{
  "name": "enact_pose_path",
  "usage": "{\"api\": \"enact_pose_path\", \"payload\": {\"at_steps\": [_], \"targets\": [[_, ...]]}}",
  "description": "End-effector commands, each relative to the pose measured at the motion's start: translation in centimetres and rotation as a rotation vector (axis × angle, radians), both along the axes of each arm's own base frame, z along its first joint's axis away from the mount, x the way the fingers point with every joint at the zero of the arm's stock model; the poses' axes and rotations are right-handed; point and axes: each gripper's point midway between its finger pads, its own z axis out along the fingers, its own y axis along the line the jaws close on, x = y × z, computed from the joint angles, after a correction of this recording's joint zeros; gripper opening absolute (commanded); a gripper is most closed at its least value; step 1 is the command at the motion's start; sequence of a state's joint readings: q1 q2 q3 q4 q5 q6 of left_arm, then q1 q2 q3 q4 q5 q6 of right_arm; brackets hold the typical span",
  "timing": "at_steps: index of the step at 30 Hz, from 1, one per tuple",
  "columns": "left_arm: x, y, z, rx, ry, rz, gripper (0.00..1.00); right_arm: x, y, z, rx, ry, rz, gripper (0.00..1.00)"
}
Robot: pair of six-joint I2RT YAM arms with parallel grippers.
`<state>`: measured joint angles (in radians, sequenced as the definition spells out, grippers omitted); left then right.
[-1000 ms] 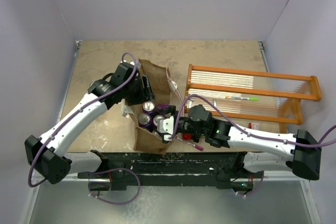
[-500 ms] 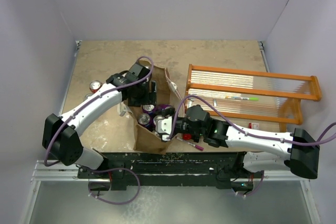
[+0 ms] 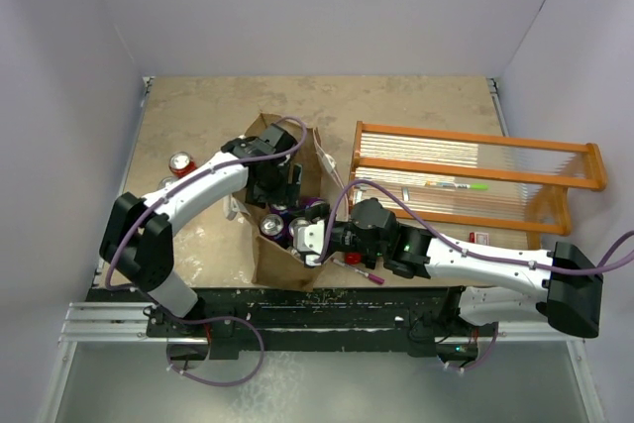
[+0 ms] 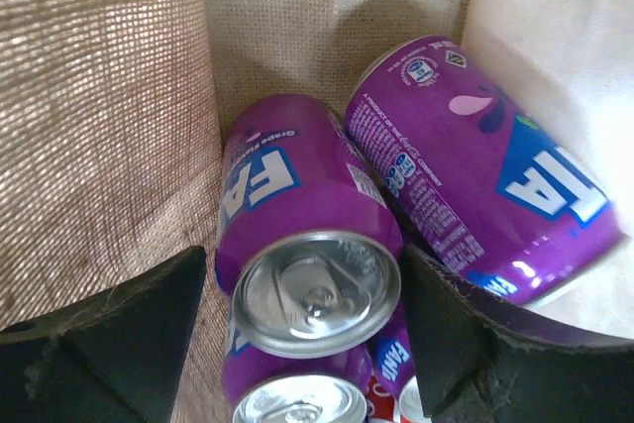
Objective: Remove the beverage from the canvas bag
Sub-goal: Take out the drink from the canvas bag.
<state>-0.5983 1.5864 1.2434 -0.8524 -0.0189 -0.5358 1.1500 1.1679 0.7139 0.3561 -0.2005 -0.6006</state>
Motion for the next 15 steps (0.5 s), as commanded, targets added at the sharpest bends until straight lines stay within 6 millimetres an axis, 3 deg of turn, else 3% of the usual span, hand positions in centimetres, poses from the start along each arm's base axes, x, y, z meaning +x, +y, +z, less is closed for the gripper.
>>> {"api": "enact_pose_path", "payload": {"at_steps": [1, 9, 15], "targets": [[-0.4, 0.6, -1.8, 0.072, 0.019, -0.043, 0.81, -0.7, 0.3, -0.3, -0.019, 0.008, 0.032, 0.64], [-0.9, 0.6, -4.2, 0.110, 0.072, -0.042, 0.74, -0.6, 0.2, -0.4, -0.026, 0.003, 0.027, 0.65], [-0.5, -0.3, -2.7, 0.069, 0.050, -0.049, 0.52, -0.6, 0.1, -0.1, -0.018, 0.005, 0.021, 0.65]]}}
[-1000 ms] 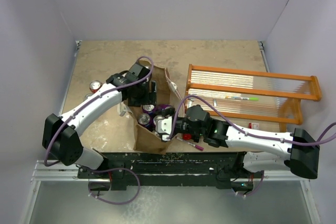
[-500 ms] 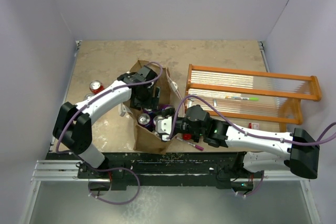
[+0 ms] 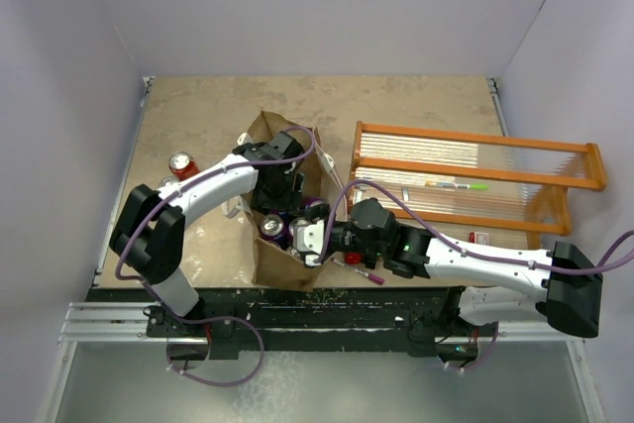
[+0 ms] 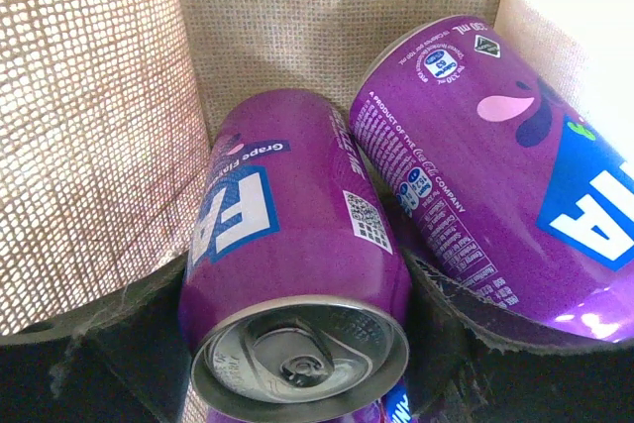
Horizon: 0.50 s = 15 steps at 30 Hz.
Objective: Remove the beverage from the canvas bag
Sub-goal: Take out the drink from the canvas bag.
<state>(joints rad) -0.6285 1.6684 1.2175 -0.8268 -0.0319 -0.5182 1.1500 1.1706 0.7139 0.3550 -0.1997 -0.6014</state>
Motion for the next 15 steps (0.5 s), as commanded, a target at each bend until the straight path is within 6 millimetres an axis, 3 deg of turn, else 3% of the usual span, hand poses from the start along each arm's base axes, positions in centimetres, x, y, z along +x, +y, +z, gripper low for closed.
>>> {"api": "enact_pose_path", "payload": {"at_steps": [1, 8, 15], "targets": [[0.3, -0.2, 1.0, -0.009, -0.011, -0.007, 0.49, -0.6, 0.1, 0.1, -0.012, 0.003, 0.022, 0.66], [0.4, -1.1, 4.8, -0.094, -0.062, 0.030, 0.24, 0.2, 0.1, 0.8, 0.012, -0.011, -0.018, 0.77], [0.3, -1.3, 7.3, -0.148, -0.104, 0.054, 0.03, 0.8, 0.4, 2.2, 0.034, -0.030, -0.041, 0.86]]}}
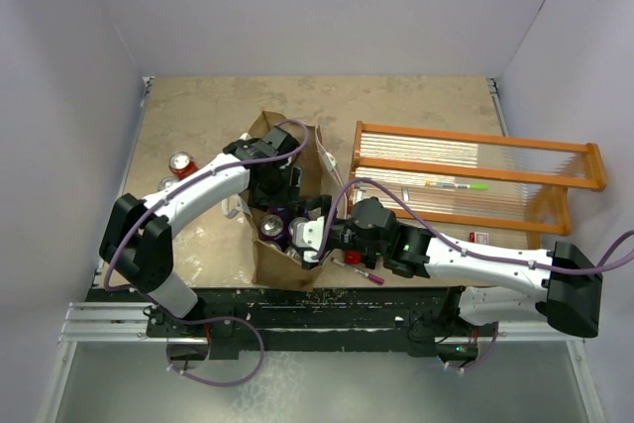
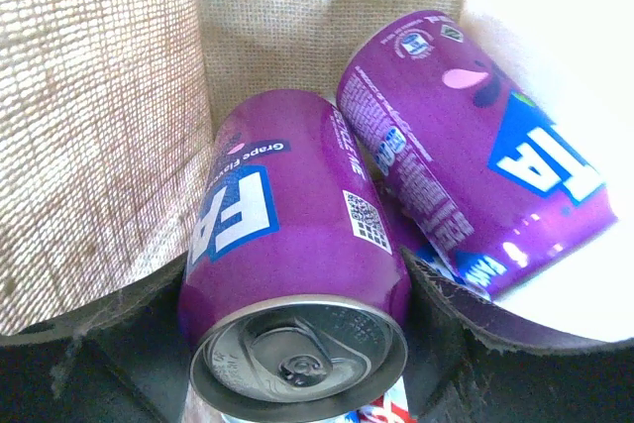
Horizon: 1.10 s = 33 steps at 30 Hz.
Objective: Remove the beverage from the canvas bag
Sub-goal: Take out the drink from the canvas bag.
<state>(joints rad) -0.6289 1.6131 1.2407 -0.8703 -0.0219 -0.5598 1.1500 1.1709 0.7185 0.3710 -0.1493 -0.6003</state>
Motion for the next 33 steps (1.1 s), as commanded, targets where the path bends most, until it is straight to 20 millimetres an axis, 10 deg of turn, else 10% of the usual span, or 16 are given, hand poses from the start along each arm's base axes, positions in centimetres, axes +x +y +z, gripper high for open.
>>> {"api": "enact_pose_path", "payload": {"at_steps": [1, 33], "targets": [[0.6, -1.1, 5.4, -0.111, -0.093, 0.020, 0.01, -0.1, 0.5, 1.8, 0.021, -0.018, 0.007, 0.86], [1.0, -1.1, 19.9, -0.218, -0.276, -0.018, 0.00, 1.9, 0.9, 4.7, 0.062, -0.073, -0.082, 0.91]]}}
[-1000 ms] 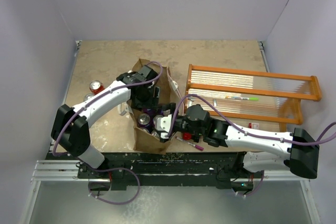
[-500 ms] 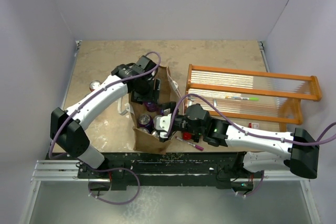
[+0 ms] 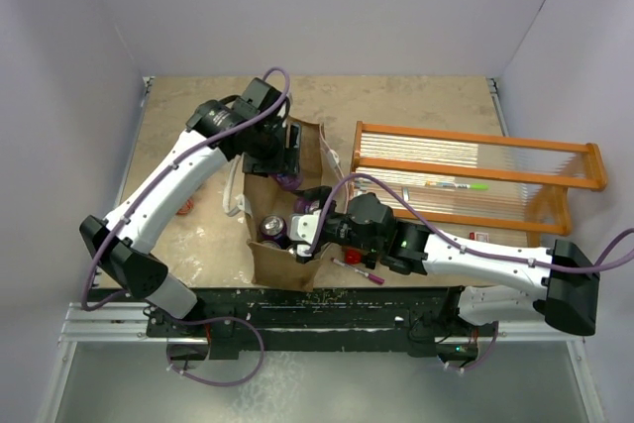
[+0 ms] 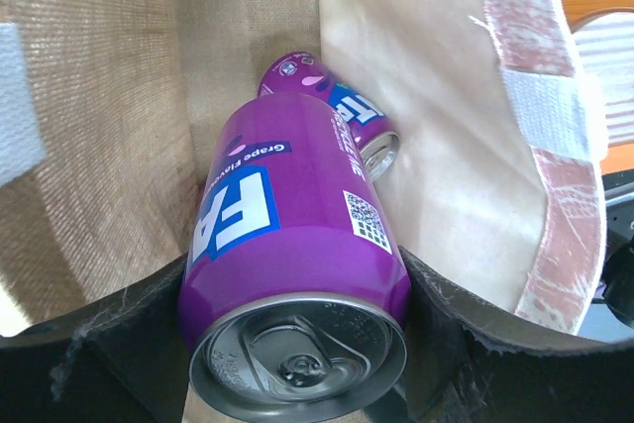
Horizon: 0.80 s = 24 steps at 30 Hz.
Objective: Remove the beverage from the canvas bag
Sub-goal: Take out the drink from the canvas bag.
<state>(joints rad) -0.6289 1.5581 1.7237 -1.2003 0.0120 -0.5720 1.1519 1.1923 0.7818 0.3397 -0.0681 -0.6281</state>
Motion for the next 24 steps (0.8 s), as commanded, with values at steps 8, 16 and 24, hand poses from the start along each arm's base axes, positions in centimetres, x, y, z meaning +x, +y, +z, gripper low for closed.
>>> {"api": "enact_pose_path", "payload": {"at_steps": [8, 16, 24], "targets": [[0.5, 1.6, 12.0, -0.153, -0.349, 0.035, 0.00, 0.3, 1.0, 3.2, 0.071, -0.028, -0.008, 0.91], [0.8, 8.0, 21.1, -0.120, -0.758, 0.199, 0.00, 0.6, 1.8, 3.6, 0.066, -0.049, 0.003, 0.92], [0.7, 14.2, 21.5, 0.066, -0.884, 0.399, 0.00, 0.6, 2.1, 3.9, 0.056, -0.063, 0.020, 0.93]]}}
